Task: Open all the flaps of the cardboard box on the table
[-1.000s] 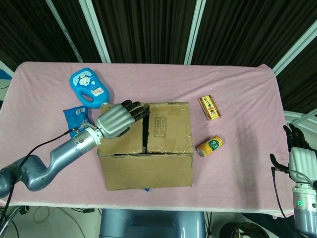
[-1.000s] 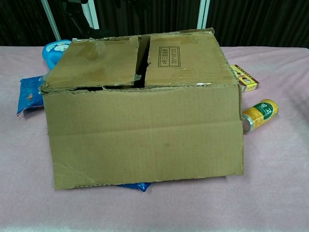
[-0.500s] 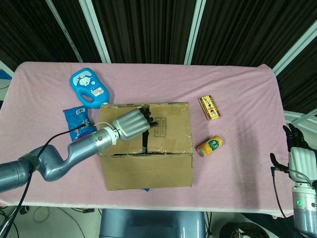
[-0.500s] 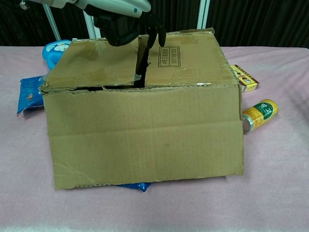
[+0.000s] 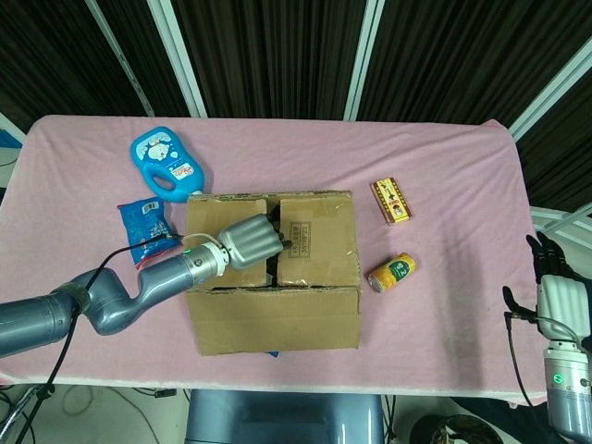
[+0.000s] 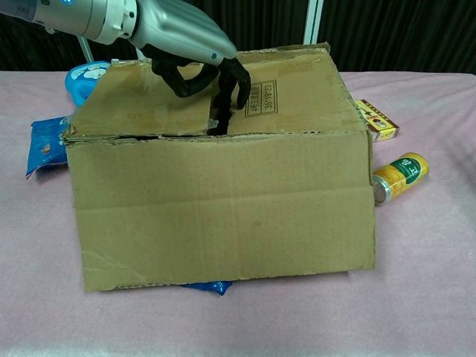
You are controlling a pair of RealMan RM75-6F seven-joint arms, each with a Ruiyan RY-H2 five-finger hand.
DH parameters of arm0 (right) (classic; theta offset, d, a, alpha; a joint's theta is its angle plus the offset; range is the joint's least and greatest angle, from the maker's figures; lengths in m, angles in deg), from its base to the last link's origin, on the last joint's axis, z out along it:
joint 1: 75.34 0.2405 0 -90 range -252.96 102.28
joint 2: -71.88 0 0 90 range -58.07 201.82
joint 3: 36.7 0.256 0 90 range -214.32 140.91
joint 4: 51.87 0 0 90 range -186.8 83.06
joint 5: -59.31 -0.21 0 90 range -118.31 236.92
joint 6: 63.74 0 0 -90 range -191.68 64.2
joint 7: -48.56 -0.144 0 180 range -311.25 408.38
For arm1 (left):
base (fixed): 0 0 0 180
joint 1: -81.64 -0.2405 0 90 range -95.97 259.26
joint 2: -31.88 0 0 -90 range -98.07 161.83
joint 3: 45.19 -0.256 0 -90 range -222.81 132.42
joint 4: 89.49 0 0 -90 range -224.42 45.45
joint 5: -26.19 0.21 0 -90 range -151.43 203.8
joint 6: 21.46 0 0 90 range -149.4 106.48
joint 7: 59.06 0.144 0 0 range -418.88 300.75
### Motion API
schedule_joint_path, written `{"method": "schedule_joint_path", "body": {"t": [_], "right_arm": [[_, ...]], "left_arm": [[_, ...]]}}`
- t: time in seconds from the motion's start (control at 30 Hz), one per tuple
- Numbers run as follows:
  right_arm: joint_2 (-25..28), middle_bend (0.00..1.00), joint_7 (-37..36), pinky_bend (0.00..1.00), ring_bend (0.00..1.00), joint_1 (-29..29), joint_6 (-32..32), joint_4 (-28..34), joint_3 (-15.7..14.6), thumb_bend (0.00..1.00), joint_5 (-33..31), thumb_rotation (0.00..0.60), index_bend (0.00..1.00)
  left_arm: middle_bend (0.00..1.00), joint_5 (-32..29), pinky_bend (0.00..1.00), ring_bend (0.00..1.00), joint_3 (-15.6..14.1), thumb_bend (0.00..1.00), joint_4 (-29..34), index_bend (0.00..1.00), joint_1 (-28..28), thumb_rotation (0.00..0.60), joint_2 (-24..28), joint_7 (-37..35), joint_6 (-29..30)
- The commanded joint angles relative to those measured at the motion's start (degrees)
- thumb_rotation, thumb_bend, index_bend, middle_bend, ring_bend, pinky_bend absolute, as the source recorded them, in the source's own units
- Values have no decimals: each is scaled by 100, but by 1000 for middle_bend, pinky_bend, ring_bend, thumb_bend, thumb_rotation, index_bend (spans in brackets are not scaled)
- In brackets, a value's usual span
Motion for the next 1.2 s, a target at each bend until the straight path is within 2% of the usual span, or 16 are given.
{"method": "schedule_joint_path", "body": {"t": [0.03,0.27,0.6,0.93,1.2], "right_arm": [[0,10,-2,233,0,-5,-1,7,3,401,12,600,0],[-8,10,7,233,0,-12,-6,6,15,410,32,600,0],[-20,10,-12,233,0,-23,3,-8,39,416,53,600,0],[-38,11,-49,233,0,-31,-14,-27,42,416,82,600,0],[-38,10,-48,233,0,-44,-33,-17,66,416,38,600,0]], "left_arm": [[498,-26,421,343,-33,1000,-6,338,38,600,-15,23,32],[599,52,479,428,-58,1000,-5,418,106,600,-37,1,211],[637,124,505,463,-37,1000,146,443,221,600,223,-43,288],[638,179,505,464,60,1000,867,444,189,600,1120,-91,451],[640,288,506,464,63,1000,1546,444,-41,600,1979,-191,616]]}}
